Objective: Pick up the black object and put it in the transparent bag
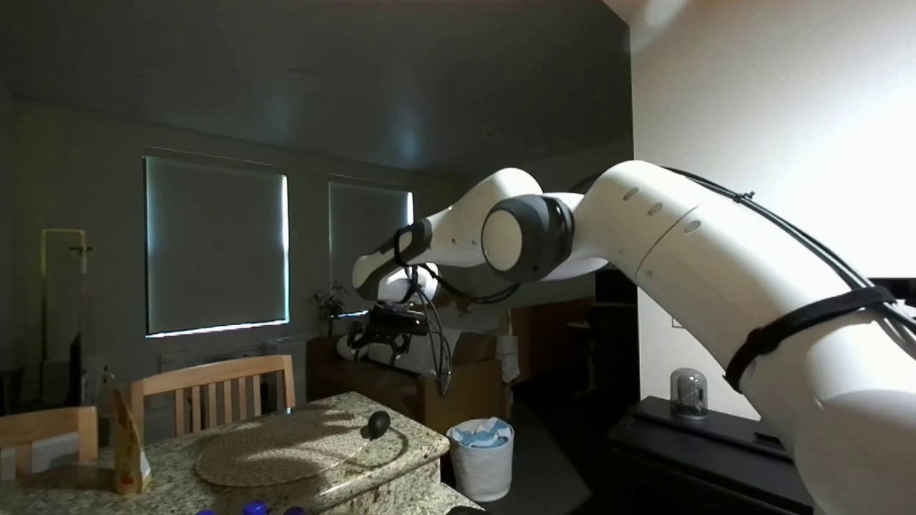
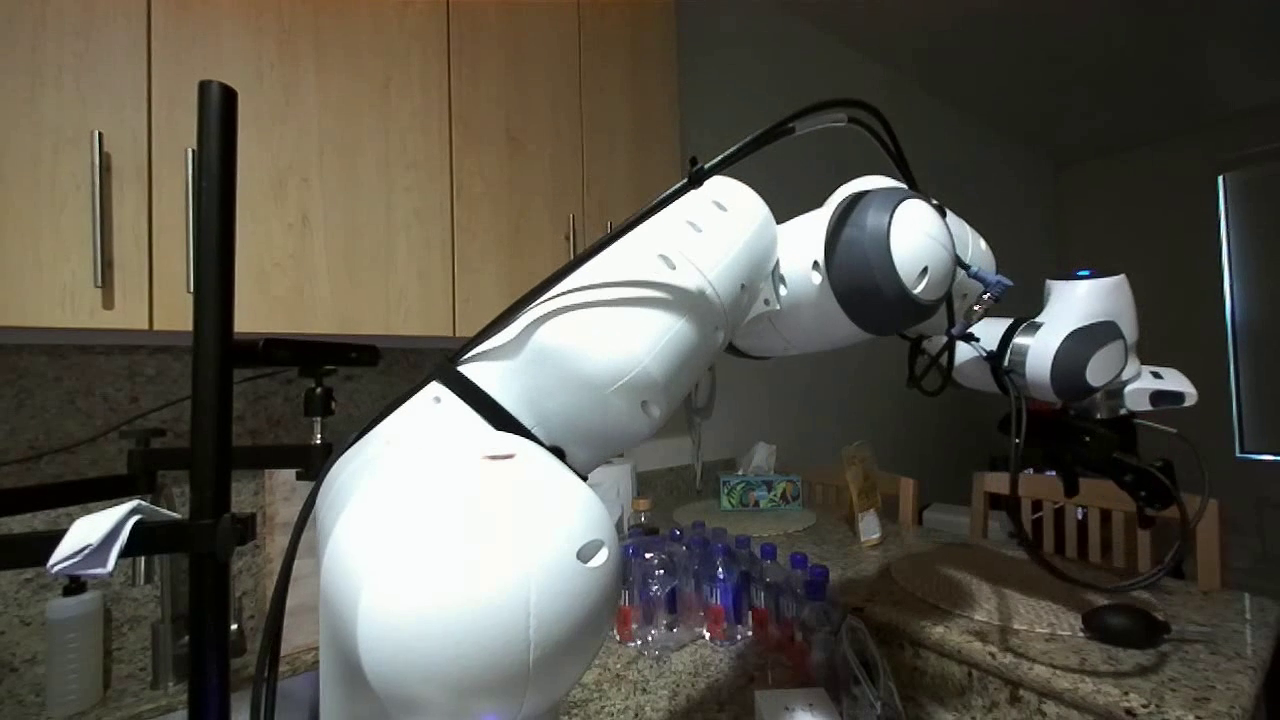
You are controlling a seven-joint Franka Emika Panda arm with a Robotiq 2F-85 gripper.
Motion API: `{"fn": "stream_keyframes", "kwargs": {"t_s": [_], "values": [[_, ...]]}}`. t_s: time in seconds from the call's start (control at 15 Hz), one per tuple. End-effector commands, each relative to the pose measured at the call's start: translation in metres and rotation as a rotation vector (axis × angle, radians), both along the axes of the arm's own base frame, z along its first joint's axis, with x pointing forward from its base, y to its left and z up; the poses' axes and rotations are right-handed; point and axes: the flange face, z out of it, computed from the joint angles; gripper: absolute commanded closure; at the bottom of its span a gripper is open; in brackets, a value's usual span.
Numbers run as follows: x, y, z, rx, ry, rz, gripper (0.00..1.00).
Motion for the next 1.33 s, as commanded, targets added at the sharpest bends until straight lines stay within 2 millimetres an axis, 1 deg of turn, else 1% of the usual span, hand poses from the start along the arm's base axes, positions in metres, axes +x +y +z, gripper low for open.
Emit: {"fn": "stream_keyframes", "kwargs": {"t_s": [0.0, 0.2, 0.33, 0.47, 0.53, 0.6, 0.8, 0.93, 1.13, 1.27], "values": [[0.019, -0.013, -0.028, -0.019, -0.02, -0.181, 0.0], [0.021, 0.004, -0.065, 0.011, 0.064, -0.233, 0.0], [0.022, 0.024, -0.091, 0.046, 0.093, -0.233, 0.0], [0.022, 0.037, -0.106, 0.061, 0.114, -0.274, 0.0], [0.021, 0.039, -0.109, 0.07, 0.122, -0.31, 0.0], [0.019, 0.038, -0.106, 0.073, 0.122, -0.356, 0.0], [0.018, 0.033, -0.089, 0.076, 0.074, -0.471, 0.0], [0.018, 0.033, -0.081, 0.07, 0.053, -0.519, 0.0], [0.019, 0.034, -0.081, 0.061, 0.065, -0.567, 0.0], [0.019, 0.034, -0.09, 0.058, 0.081, -0.596, 0.0]]}}
